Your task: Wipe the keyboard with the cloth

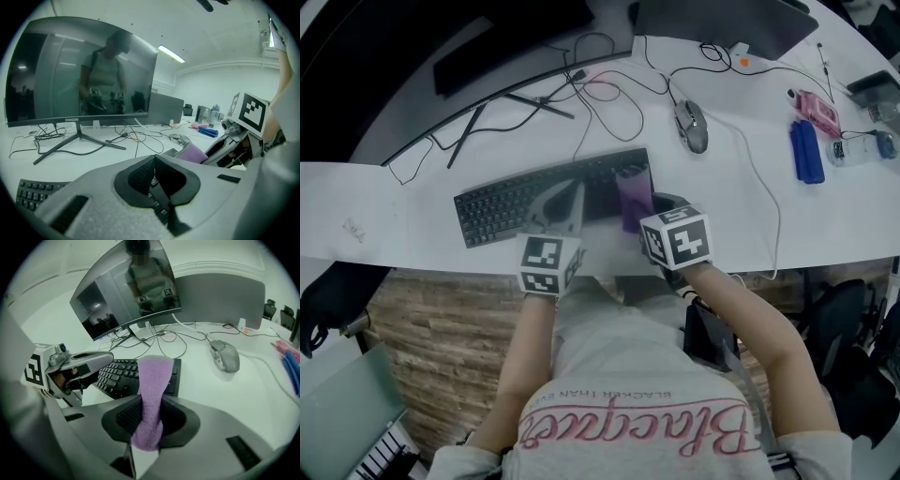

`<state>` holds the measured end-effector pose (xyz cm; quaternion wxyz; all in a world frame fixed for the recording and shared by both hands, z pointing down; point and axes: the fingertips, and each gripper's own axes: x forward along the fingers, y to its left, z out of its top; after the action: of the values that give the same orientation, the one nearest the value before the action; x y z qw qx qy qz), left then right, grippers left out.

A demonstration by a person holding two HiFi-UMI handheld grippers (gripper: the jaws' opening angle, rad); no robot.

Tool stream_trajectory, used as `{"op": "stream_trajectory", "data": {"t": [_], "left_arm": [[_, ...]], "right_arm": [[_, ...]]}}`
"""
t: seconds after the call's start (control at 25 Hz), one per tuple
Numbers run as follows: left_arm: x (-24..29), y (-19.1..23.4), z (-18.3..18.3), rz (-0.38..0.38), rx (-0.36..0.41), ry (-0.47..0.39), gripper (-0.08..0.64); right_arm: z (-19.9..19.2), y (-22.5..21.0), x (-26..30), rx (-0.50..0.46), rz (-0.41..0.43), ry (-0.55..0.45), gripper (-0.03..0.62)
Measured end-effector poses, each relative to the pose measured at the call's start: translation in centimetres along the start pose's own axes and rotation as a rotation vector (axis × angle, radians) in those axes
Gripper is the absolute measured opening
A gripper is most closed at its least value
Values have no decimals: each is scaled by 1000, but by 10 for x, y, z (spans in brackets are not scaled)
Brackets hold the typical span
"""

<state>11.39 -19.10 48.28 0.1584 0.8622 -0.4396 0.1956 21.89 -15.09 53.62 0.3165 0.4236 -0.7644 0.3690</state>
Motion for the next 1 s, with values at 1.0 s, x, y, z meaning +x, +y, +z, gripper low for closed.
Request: {"op": "stream_trajectory", "data": {"t": [1.0], "left_arm": [[-25,9,41,-53,76,-69,5]], "right_arm": [[32,-77,-89,127,-343,-239,86]]}}
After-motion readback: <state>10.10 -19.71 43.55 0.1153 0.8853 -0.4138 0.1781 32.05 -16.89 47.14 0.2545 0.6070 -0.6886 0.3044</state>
